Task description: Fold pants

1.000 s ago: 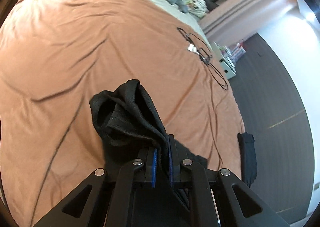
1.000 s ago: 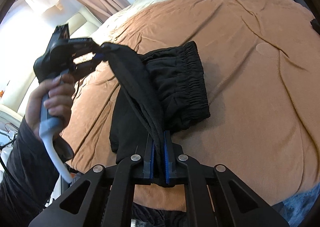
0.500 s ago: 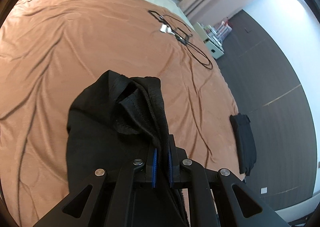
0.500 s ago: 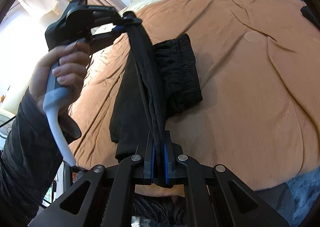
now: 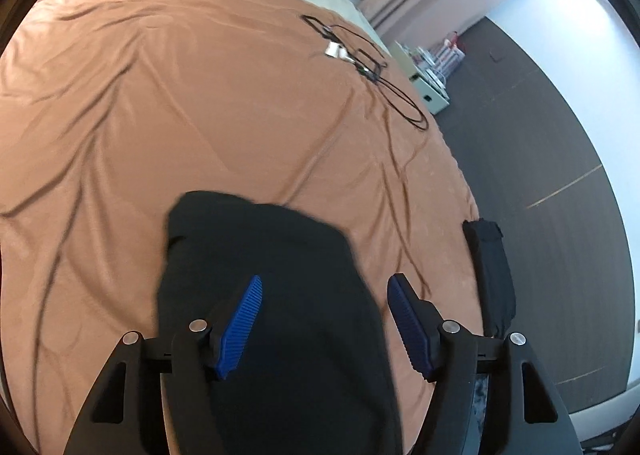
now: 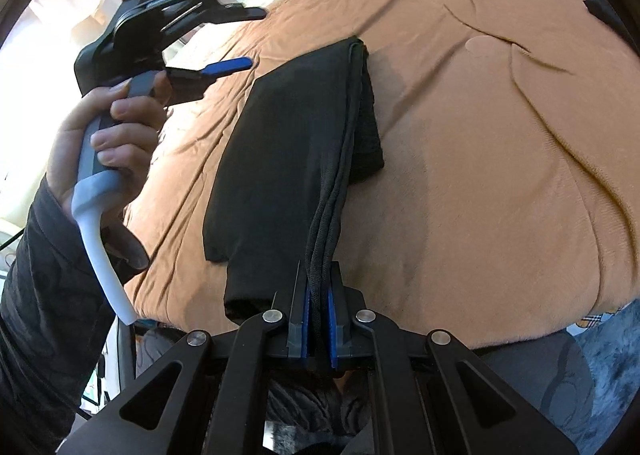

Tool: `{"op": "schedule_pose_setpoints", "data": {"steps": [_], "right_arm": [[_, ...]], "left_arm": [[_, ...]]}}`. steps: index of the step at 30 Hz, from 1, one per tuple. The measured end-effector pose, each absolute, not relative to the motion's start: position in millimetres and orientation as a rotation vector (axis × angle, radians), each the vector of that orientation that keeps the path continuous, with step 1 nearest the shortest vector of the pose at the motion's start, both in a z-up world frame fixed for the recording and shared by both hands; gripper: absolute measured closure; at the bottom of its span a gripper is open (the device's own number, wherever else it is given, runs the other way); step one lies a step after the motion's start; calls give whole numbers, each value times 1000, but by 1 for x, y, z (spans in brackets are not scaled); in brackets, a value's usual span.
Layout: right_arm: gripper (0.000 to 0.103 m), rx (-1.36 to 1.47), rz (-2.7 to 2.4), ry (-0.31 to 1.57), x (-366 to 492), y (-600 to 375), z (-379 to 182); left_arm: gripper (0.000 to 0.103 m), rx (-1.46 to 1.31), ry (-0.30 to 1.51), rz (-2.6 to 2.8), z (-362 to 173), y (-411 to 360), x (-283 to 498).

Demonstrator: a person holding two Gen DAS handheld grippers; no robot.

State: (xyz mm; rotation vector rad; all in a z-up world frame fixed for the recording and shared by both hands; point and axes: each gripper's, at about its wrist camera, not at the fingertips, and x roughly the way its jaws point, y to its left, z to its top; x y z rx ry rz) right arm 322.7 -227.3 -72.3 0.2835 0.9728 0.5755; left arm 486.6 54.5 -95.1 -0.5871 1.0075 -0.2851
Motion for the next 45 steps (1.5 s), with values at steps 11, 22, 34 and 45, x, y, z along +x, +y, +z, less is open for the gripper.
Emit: {"op": "schedule_pose_setpoints", "data": {"steps": [11, 22, 34, 45], "right_arm": [[92, 301, 582, 1008, 329, -230, -72], [42, 292, 546, 925, 353, -240, -47], [42, 236, 599, 969, 422, -208, -64], [42, 259, 648, 1023, 461, -187, -84]], "left_arm": [[36, -636, 1030, -219, -120, 100, 442], [36, -727, 1067, -205, -152, 114, 411], [36, -829, 1083, -215, -180, 117, 384], [59, -904, 1076, -291, -191, 114, 367]]}}
